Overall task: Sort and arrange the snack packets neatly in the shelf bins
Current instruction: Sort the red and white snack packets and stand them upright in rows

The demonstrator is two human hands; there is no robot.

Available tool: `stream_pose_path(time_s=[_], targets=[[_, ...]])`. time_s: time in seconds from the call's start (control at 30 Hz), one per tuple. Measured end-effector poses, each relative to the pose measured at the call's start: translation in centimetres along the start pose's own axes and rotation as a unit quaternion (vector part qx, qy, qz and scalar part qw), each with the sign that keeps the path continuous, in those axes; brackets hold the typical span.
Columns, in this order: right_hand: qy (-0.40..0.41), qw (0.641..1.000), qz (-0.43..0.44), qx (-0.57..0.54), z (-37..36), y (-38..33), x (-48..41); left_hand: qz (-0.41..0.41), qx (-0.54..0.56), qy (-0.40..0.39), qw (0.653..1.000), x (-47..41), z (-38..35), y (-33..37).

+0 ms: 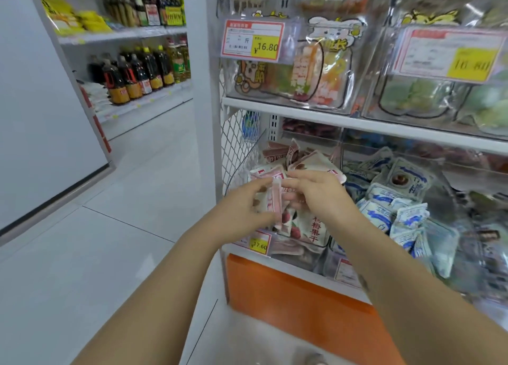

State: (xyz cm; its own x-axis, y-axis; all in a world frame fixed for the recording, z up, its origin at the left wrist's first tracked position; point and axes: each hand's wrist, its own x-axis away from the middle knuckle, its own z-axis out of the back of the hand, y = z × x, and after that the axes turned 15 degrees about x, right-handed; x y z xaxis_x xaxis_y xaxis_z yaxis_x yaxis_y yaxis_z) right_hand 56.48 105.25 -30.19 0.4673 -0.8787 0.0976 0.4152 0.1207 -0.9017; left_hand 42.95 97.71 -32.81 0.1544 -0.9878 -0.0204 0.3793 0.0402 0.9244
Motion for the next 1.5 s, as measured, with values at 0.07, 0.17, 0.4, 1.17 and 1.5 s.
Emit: stream_pose_path(time_s=[0.07, 0.17, 0.4, 1.17, 1.5], targets=[[-0.024, 0.999, 0.015, -0.015, -0.4, -0.4, -0.1, -0.001, 0.003, -0.004, 1.0, -0.4, -0.9, 0.3], [-0.058, 0.998, 0.024, -0.01, -0.8, 0.1, -0.9, -0.002, -0.061, 0.049, 0.997, -1.6, -2.0, -0.1], [0.038, 0.946, 0.116, 0.3, 1.0, 2.6, -4.0, 0.013, -0.162, 0.209, 0.964, -2.5, -2.4, -3.0], [-0.073, 0.996, 0.02, -0.047, -1.5, -0.5, -2.8, -0.097, 0.153, 0.256, 0.95, -0.9, -3.5, 0.5], [-0.035, 0.936, 0.118, 0.331, -0.5, 0.9, -3.5, -0.07, 0.064, 0.264, 0.96, -0.8, 0.8, -1.4]])
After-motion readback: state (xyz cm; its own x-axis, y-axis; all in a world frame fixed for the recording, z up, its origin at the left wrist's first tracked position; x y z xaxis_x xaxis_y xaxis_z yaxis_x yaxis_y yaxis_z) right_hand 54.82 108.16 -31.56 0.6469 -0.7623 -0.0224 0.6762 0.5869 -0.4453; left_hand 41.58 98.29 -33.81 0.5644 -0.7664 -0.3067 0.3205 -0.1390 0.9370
